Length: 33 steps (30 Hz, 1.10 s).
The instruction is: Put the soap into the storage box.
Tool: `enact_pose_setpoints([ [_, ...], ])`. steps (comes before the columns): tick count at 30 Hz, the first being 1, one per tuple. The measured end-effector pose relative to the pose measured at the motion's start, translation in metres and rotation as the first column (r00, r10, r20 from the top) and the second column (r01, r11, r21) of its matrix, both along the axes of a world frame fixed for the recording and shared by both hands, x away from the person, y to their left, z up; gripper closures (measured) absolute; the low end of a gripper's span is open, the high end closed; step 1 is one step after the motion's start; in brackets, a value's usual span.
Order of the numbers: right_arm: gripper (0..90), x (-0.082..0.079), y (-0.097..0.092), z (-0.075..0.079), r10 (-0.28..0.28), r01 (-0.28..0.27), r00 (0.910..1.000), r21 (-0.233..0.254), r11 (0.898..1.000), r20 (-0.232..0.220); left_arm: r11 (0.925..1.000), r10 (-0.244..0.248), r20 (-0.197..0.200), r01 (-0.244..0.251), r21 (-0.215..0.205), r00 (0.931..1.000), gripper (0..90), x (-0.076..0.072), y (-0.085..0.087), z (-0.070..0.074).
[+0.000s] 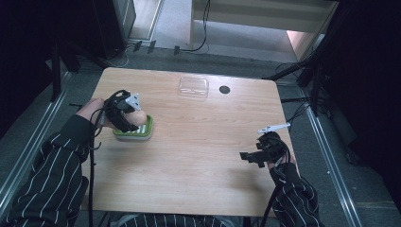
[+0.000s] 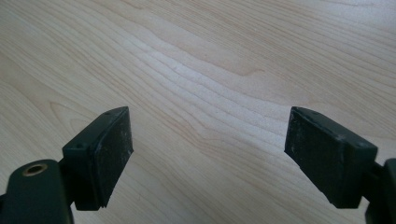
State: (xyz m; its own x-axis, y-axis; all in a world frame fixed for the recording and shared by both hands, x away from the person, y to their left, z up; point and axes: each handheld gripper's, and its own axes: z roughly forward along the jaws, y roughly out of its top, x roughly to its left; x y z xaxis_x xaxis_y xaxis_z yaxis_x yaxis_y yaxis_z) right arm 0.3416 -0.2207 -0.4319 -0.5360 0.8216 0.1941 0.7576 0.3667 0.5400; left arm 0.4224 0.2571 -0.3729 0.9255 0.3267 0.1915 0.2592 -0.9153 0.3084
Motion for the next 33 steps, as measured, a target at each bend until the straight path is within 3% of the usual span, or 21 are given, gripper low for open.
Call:
enact_pose_setpoints([
  [12,16.0,0.000,0.000,0.000,0.006,-0.006,1.0000,-0.003,1.000,-0.003,0.9999,-0.007,0.004,0.007,0.014,1.0000,33.6,0.009,0.002,-0.008],
  [33,16.0,0.000,0.000,0.000,0.009,-0.009,1.0000,-0.005,1.000,-0.004,0.9999,0.004,-0.034,-0.004,0.011,0.9994,33.5,0.023,0.006,-0.028],
])
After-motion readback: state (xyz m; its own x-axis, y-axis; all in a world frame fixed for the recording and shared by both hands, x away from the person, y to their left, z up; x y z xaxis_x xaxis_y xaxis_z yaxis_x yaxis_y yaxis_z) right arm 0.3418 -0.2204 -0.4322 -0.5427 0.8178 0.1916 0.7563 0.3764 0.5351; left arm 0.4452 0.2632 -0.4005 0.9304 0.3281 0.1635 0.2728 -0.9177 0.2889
